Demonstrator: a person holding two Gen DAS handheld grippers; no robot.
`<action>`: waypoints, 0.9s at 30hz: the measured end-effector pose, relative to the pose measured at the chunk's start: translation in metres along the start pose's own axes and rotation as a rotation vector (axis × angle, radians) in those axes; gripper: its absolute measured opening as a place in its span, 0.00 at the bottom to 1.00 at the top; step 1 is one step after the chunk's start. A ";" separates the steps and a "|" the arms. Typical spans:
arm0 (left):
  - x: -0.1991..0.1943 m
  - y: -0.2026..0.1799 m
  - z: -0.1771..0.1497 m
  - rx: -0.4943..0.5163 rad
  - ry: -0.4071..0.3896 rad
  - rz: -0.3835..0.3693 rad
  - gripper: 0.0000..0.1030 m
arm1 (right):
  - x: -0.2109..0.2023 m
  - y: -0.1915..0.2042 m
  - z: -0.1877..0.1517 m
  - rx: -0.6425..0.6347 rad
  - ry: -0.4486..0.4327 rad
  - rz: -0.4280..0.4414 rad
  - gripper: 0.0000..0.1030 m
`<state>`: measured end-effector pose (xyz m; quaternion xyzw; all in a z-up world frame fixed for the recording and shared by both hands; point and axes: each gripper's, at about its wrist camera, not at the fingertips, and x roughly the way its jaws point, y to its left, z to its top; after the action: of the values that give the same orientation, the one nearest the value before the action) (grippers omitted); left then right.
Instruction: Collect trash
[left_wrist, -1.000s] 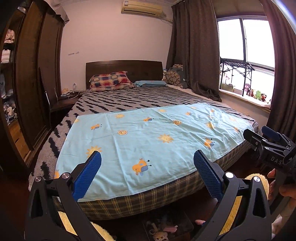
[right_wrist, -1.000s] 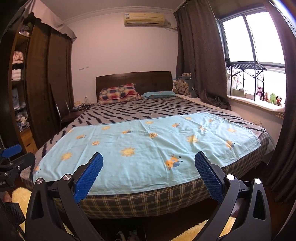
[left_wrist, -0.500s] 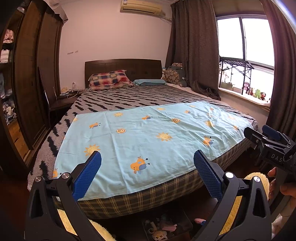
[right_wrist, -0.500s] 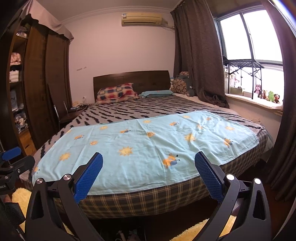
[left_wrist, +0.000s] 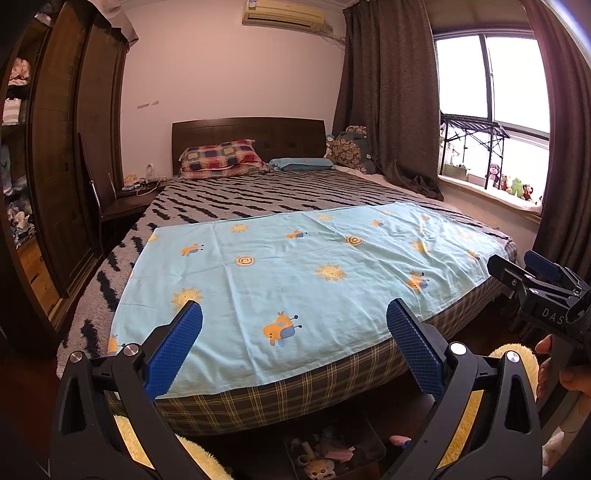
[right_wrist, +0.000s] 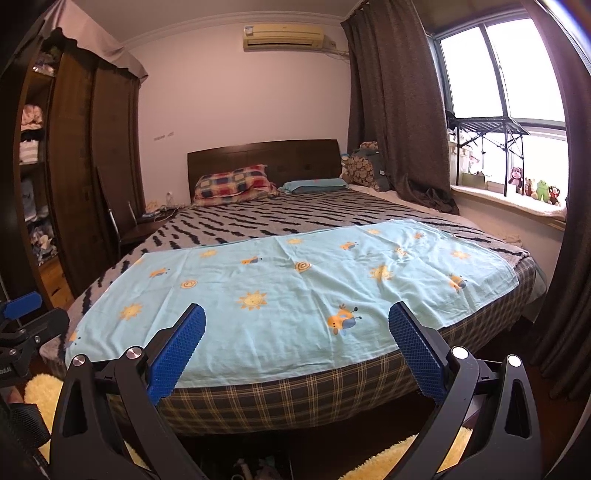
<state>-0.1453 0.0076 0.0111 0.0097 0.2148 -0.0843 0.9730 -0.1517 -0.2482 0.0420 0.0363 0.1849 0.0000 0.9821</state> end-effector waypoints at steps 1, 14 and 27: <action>0.000 0.000 0.000 0.000 0.000 0.000 0.92 | 0.000 0.000 0.000 0.000 0.000 0.000 0.97; 0.000 0.001 0.000 0.000 0.000 0.004 0.92 | 0.000 0.001 0.000 0.001 -0.001 0.000 0.97; 0.001 0.002 0.000 0.000 -0.001 0.008 0.92 | 0.000 0.003 -0.001 0.000 -0.001 0.003 0.97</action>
<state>-0.1444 0.0094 0.0108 0.0104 0.2142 -0.0803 0.9734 -0.1514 -0.2452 0.0414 0.0367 0.1845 0.0012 0.9822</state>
